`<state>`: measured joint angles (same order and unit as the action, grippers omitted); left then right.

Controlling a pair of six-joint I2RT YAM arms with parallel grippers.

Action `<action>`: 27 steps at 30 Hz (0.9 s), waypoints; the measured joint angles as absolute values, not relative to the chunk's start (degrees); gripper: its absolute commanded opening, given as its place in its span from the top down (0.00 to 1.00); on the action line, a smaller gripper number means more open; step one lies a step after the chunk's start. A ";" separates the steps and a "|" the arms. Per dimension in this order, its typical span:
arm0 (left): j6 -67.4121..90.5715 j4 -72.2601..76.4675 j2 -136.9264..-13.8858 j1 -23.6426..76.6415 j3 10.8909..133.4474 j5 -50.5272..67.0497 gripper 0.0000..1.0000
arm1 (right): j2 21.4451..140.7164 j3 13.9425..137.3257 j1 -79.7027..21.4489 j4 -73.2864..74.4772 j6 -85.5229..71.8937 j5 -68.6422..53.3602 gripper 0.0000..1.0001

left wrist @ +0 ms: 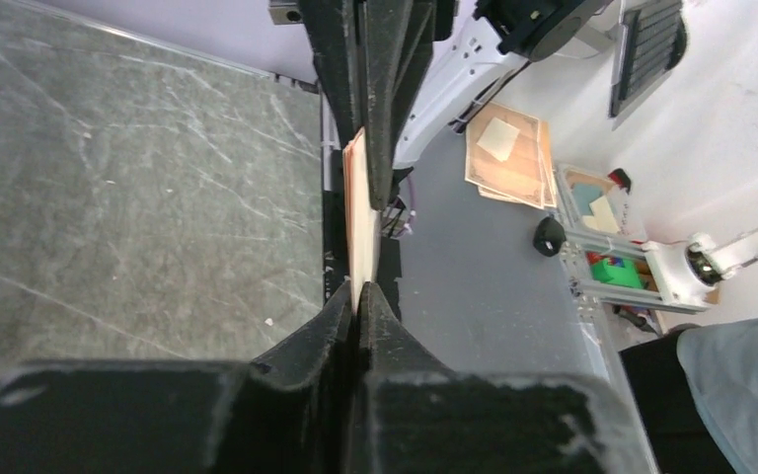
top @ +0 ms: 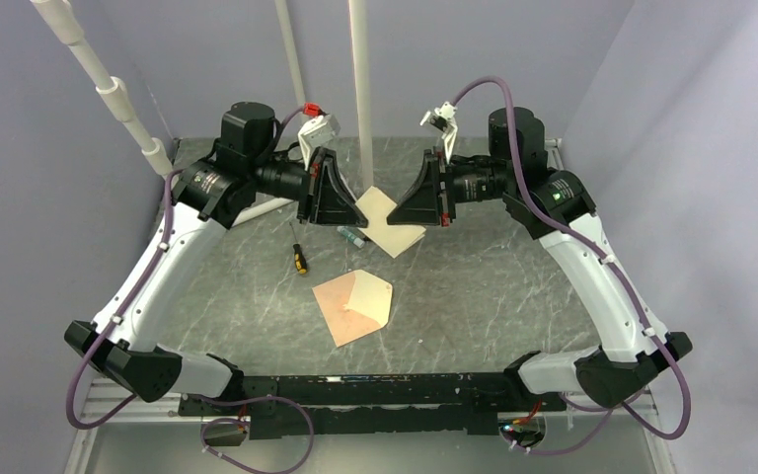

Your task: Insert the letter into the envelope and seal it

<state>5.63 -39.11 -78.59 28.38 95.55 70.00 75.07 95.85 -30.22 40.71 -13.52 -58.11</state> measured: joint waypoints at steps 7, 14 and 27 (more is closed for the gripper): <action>6.39 -38.79 -78.08 28.42 95.13 58.30 0.09 | 74.54 94.02 -30.33 39.86 -15.92 -52.10 1.00; 14.28 -38.04 -69.78 28.42 75.77 28.53 0.09 | 71.75 75.09 -30.44 32.36 -28.42 -30.83 1.00; 41.19 -41.78 -72.69 28.32 53.47 6.04 0.39 | 80.38 48.21 -37.56 9.96 -47.18 -14.70 1.00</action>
